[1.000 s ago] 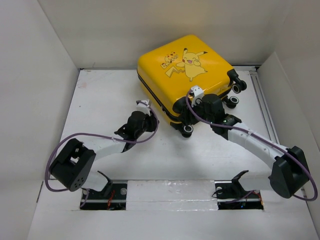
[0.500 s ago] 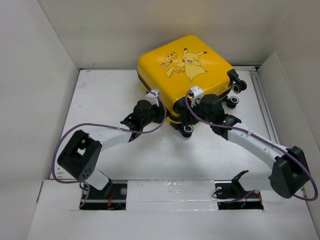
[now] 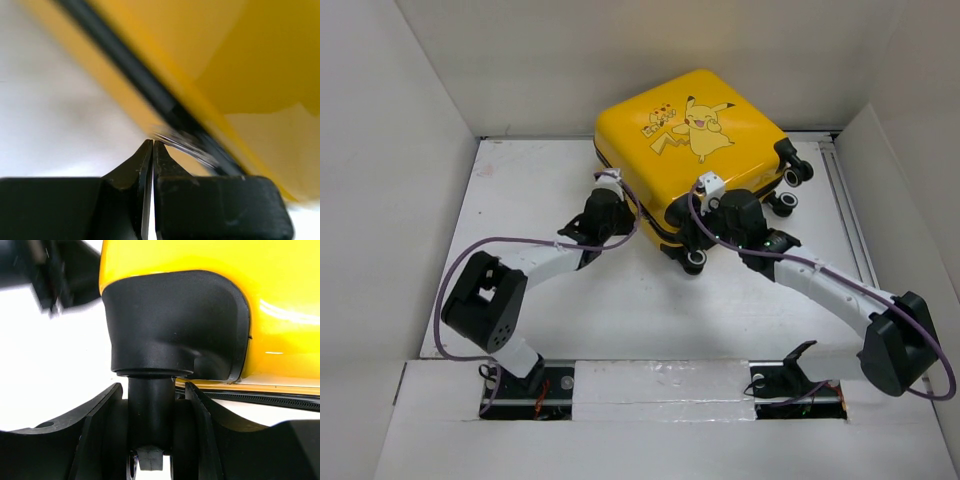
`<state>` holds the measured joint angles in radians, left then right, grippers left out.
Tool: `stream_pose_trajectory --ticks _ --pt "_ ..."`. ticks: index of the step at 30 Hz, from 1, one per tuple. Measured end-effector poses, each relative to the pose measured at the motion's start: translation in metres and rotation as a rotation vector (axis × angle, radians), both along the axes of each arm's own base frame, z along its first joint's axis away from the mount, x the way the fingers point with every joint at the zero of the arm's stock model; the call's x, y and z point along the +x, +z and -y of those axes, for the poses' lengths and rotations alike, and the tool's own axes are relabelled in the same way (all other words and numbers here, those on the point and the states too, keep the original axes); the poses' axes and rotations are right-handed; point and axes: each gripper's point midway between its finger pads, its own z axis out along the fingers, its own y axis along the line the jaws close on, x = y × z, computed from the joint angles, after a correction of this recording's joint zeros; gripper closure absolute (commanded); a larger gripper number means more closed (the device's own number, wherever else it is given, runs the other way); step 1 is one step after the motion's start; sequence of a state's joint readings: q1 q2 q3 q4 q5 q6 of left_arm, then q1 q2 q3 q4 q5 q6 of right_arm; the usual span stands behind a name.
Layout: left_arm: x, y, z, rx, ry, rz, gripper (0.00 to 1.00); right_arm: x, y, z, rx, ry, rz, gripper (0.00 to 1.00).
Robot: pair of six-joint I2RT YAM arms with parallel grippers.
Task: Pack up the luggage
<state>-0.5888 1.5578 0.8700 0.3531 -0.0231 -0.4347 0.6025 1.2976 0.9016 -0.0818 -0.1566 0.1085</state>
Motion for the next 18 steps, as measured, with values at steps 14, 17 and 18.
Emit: stream_pose_trajectory --ticks 14,17,18 --pt "-0.019 0.058 -0.053 -0.14 0.159 0.143 0.38 -0.003 0.0 -0.016 -0.031 -0.001 0.021 1.0" --pt "-0.034 0.117 -0.059 -0.266 0.168 0.257 0.38 -0.005 0.001 -0.035 -0.034 0.014 0.026 1.0" --pt "-0.04 0.133 -0.064 -0.301 0.182 0.289 0.38 -0.006 0.001 -0.043 -0.035 0.018 0.028 1.0"
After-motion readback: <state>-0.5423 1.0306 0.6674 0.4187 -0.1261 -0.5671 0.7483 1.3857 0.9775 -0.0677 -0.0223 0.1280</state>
